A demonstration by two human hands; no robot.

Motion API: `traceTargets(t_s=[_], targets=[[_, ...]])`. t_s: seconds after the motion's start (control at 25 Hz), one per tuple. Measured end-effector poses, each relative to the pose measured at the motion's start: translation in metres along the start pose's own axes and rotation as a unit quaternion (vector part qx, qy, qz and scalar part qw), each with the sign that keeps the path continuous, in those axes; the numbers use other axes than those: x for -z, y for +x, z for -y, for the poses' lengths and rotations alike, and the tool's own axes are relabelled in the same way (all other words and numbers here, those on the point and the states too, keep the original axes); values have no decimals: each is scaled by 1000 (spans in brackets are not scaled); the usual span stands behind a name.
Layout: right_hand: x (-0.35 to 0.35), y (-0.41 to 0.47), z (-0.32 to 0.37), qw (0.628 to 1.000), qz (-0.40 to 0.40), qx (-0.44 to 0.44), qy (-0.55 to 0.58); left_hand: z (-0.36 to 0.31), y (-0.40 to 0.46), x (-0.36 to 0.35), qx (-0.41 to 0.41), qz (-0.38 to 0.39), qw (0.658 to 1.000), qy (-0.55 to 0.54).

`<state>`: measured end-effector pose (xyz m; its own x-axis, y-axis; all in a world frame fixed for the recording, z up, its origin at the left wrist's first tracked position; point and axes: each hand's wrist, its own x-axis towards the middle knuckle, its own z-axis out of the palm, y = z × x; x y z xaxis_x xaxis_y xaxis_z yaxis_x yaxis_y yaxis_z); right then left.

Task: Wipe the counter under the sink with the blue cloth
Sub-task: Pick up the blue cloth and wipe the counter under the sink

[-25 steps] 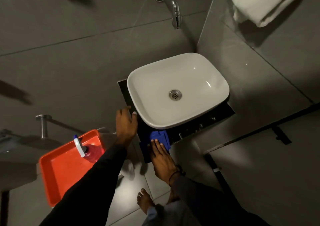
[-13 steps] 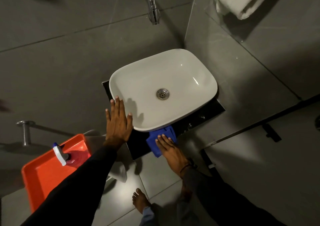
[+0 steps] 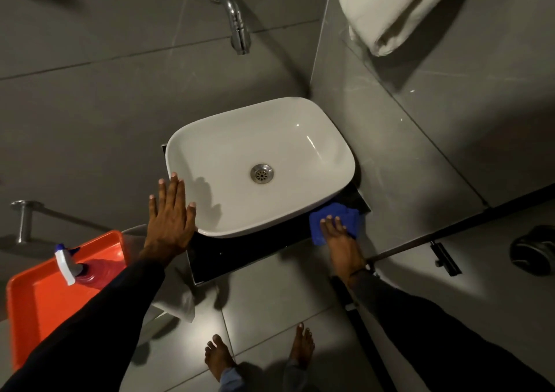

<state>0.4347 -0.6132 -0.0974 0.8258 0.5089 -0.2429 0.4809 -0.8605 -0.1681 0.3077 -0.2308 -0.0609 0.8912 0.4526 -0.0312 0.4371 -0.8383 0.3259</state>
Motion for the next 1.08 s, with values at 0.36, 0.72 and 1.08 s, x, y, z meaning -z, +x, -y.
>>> traceTargets(t_s=[0.36, 0.72, 1.08], targets=[[40, 22, -81, 997, 17, 5, 70, 3, -1, -2, -3, 1, 1000, -1], [-19, -16, 45, 998, -5, -9, 65, -6, -3, 8, -14, 16, 999, -47], [-65, -60, 281, 987, 62, 134, 63, 23, -3, 8, -41, 75, 991, -106]])
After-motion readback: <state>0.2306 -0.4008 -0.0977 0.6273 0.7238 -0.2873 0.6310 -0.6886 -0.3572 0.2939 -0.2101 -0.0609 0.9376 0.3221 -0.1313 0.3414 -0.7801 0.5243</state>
